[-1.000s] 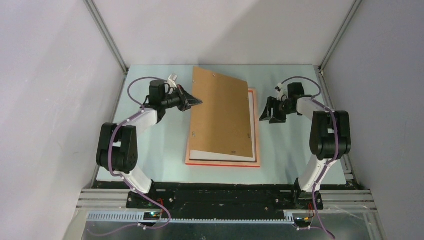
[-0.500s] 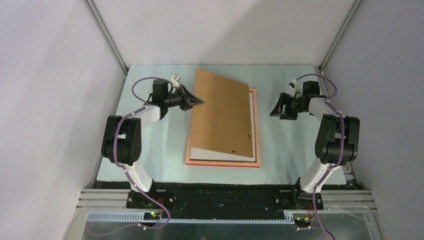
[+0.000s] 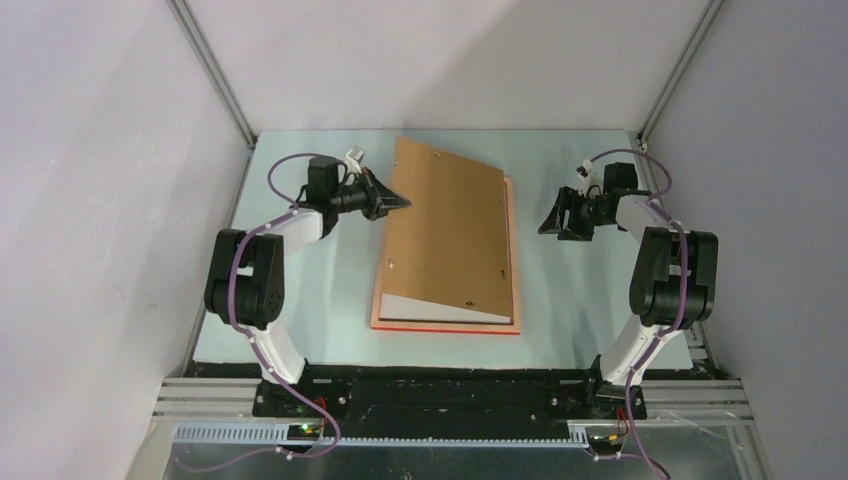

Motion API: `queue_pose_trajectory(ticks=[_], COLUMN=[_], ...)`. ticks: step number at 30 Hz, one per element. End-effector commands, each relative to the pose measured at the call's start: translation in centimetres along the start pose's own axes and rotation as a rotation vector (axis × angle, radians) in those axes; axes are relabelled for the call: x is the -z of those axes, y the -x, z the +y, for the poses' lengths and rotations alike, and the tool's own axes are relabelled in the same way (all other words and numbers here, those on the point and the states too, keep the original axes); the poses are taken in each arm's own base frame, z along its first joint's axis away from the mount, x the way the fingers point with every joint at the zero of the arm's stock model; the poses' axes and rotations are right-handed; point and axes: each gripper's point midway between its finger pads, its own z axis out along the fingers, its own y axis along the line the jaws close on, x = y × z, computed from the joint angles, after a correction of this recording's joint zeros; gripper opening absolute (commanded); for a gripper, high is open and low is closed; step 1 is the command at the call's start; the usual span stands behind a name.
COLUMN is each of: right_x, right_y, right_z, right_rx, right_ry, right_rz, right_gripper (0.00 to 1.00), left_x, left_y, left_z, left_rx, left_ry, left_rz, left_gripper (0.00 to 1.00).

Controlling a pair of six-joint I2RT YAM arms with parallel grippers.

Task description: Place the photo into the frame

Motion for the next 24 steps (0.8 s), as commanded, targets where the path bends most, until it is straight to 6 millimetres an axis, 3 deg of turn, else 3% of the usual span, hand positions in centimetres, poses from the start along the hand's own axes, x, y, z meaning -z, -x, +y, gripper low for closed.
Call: queue_pose_trajectory(ticks=[1, 24], right_x=[-0.1, -0.1], right_y=[0.0, 0.0], right_z=[0.1, 0.0], right_rx=[0.015, 0.012], right_ry=[0.019, 0.017], right_rz=[0.003, 0.005], right_gripper=[0.66, 0.66], left_x=[-0.2, -0.7], left_y=[-0.2, -1.2], left_z=[-3.8, -2.1], left_rx=[-0.057, -0.041], left_ry=[-0.108, -0.065], left_rz=[0.040, 0.034], left_gripper=[0.00, 0.00])
